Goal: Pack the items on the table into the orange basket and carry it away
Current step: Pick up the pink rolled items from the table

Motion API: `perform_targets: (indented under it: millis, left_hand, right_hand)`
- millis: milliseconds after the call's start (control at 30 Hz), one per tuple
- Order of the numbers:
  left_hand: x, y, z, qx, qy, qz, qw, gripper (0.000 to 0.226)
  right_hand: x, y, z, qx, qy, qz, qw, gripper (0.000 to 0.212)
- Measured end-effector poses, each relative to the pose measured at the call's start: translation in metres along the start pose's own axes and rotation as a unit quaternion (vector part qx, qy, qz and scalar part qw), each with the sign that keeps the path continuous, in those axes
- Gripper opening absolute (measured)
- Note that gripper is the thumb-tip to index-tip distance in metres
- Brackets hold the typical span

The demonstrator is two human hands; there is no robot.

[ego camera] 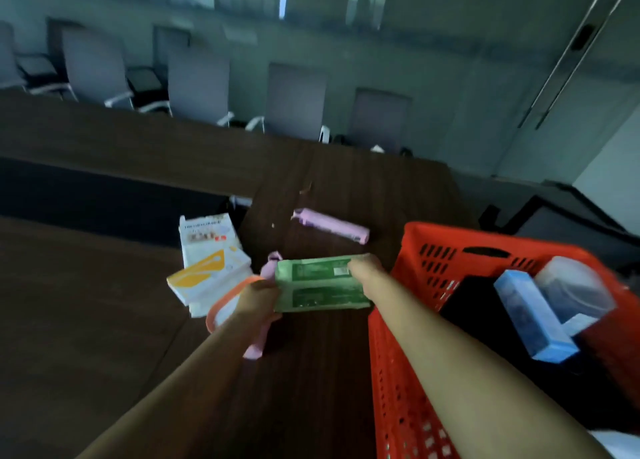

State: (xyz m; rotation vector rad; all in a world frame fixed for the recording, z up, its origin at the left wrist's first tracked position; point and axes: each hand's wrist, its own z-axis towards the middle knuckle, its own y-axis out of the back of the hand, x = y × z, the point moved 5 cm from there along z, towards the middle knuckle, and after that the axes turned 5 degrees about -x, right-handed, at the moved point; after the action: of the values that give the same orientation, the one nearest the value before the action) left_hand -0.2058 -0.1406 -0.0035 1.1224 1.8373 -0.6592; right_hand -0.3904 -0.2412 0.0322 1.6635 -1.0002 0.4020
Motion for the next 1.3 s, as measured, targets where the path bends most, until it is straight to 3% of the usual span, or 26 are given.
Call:
perform_targets:
  millis: [133, 233, 400, 533, 733, 867, 967, 1133, 1300]
  left_hand:
    - [-0.076, -0.008, -0.04, -0.011, -0.096, -0.012, 0.995, 0.021]
    - [-0.111, -0.033, -0.073, 0.009, -0.13, -0.033, 0.991, 0.013]
    - [-0.12, -0.105, -0.12, 0.079, -0.153, 0.004, 0.985, 0.021]
    - [-0.106, -0.165, -0.144, 0.128, -0.179, 0.052, 0.974, 0.026]
    - [-0.085, -0.231, -0.135, 0.132, -0.204, 0.174, 0.954, 0.015]
    - [-0.074, -0.259, -0.124, 0.106, -0.266, 0.336, 0.897, 0.024]
    - [-0.074, -0.268, -0.125, 0.091, -0.287, 0.388, 0.871, 0.024]
    - [-0.081, -0.267, -0.12, 0.06, -0.309, 0.341, 0.886, 0.024]
    - [-0.087, -0.223, -0.11, 0.023, -0.32, 0.271, 0.908, 0.023]
  right_hand:
    - [0.054, 0.076, -0.022, -0.002, 0.104, 0.101, 0.989, 0.014]
    - [0.055, 0.142, -0.047, -0.017, 0.137, 0.148, 0.979, 0.02]
    - [-0.009, 0.232, -0.078, -0.036, 0.092, 0.235, 0.967, 0.023]
    - [-0.088, 0.258, -0.095, -0.002, 0.013, 0.276, 0.961, 0.016]
    - [-0.17, 0.227, -0.109, 0.082, -0.083, 0.319, 0.94, 0.024]
    - [-0.18, 0.204, -0.099, 0.106, -0.099, 0.392, 0.908, 0.029]
    - [-0.183, 0.182, -0.078, 0.084, -0.157, 0.433, 0.884, 0.027]
    - [-0.184, 0.14, -0.045, 0.064, -0.193, 0.44, 0.875, 0.024]
    - [-0.2, 0.106, -0.023, 0.058, -0.178, 0.365, 0.912, 0.039]
